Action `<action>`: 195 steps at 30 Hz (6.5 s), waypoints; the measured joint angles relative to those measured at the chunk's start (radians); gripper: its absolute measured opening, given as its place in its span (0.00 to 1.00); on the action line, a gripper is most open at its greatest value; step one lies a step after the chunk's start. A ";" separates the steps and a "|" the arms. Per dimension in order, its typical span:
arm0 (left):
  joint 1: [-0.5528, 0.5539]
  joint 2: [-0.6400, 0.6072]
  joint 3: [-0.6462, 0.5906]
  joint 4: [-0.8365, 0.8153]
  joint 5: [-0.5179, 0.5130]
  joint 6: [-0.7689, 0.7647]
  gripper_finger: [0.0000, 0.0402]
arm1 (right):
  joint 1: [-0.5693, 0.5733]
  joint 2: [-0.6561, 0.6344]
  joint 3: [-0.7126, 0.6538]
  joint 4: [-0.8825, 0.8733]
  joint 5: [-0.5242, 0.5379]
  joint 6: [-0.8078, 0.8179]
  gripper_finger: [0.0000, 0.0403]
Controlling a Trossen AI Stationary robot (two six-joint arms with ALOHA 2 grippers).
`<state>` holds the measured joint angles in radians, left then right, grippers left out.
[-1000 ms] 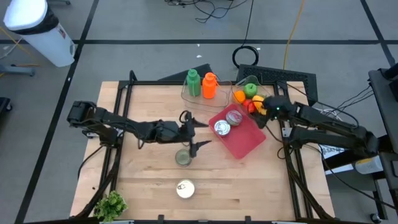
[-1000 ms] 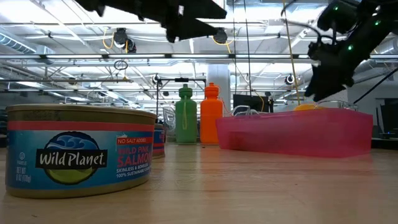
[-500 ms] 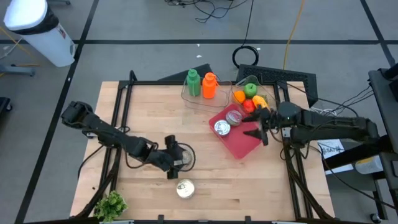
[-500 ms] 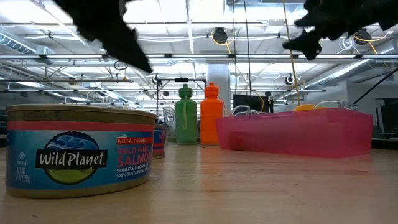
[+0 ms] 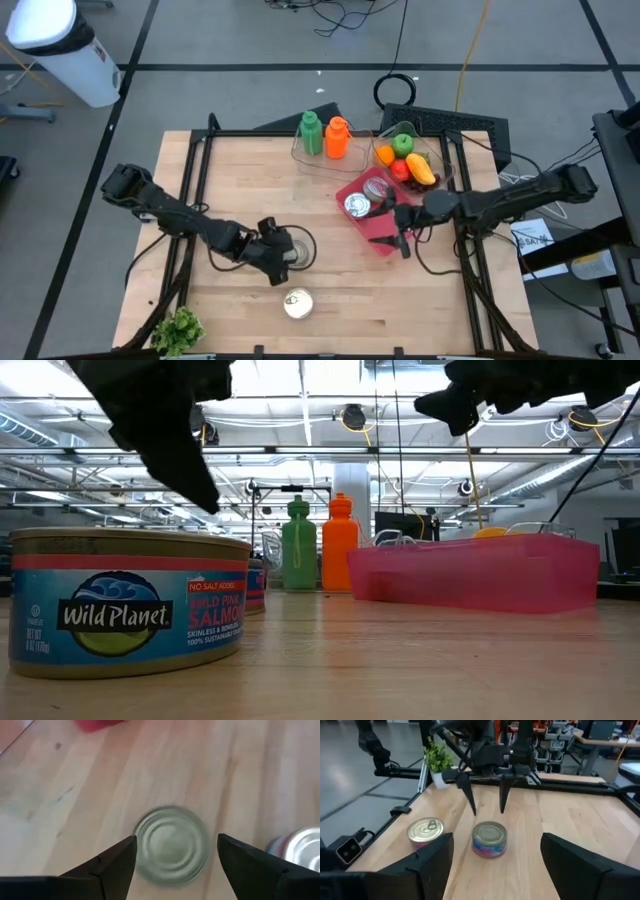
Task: Pick & Place Food Item
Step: Put the top blue and pink tuna can into the pink bin
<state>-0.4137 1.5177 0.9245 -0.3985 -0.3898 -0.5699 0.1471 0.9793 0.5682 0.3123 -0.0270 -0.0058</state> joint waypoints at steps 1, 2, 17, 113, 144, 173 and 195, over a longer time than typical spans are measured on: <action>0.004 0.000 0.000 0.018 0.011 0.015 0.71 | 0.000 0.010 0.000 0.014 0.000 -0.003 0.69; 0.009 0.000 0.000 0.029 0.028 0.032 0.71 | 0.000 0.015 0.000 0.016 0.000 -0.006 0.69; 0.081 0.001 0.001 -0.177 0.155 -0.070 0.91 | 0.000 0.022 0.000 0.029 0.000 0.000 0.69; 0.092 0.149 0.022 0.116 0.323 0.167 0.88 | 0.000 0.021 0.000 0.012 -0.003 -0.013 0.69; 0.085 0.150 0.020 0.078 0.020 0.186 0.98 | 0.000 0.021 0.000 0.006 -0.004 -0.007 0.69; 0.198 0.231 0.015 0.060 0.125 0.219 0.99 | 0.000 0.021 0.000 -0.009 -0.004 0.002 0.69; 0.189 0.247 0.013 0.162 0.075 0.227 0.72 | 0.000 0.021 0.000 -0.011 -0.004 0.002 0.69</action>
<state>-0.2249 1.7648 0.9375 -0.2363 -0.3153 -0.3429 0.1467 1.0008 0.5686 0.3012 -0.0307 -0.0040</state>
